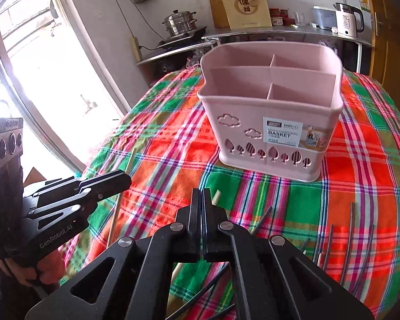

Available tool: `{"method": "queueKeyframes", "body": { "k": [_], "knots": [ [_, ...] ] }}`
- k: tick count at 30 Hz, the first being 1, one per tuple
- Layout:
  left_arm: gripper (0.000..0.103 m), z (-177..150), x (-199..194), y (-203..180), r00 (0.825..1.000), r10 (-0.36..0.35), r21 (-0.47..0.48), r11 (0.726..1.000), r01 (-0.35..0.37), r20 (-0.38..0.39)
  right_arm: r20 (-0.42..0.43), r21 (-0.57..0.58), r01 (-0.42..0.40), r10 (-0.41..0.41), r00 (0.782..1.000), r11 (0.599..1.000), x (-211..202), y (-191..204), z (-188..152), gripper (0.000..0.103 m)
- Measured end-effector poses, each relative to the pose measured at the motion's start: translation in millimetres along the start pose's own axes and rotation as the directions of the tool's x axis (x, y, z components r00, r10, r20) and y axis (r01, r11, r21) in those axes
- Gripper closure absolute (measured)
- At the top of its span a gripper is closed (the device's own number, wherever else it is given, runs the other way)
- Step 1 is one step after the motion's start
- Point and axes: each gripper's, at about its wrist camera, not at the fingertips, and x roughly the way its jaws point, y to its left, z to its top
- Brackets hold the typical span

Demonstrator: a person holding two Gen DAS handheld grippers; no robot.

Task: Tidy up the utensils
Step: 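Close the left tool on a wooden chopstick while the right tool grasps another wooden chopstick, then lift the wooden chopsticks in both tools and carry them over the pink basket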

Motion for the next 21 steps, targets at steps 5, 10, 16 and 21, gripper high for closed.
{"method": "queueKeyframes", "body": {
  "k": [5, 10, 16, 21],
  "knots": [
    [0.098, 7.4, -22.0, -0.4, 0.999, 0.005, -0.002, 1.0, -0.005, 0.033, 0.022, -0.01, -0.008, 0.008, 1.0, 1.0, -13.2, 0.3, 5.8, 0.103],
    [0.098, 3.5, 11.2, 12.8, 0.995, 0.013, -0.035, 0.999, -0.016, -0.097, -0.085, 0.064, 0.028, -0.022, 0.996, 0.998, 18.2, -16.7, 4.4, 0.091],
    [0.098, -7.4, 61.3, 30.4, 0.969, 0.05, -0.053, 0.996, -0.065, -0.241, -0.203, 0.075, 0.077, -0.061, 0.977, 0.994, 60.9, -20.2, -6.2, 0.091],
    [0.098, -6.0, 78.3, 31.4, 0.957, 0.079, -0.01, 0.996, -0.085, -0.279, -0.24, 0.064, 0.114, -0.096, 0.966, 0.991, 81.0, -18.1, -9.6, 0.091]
  ]
}}
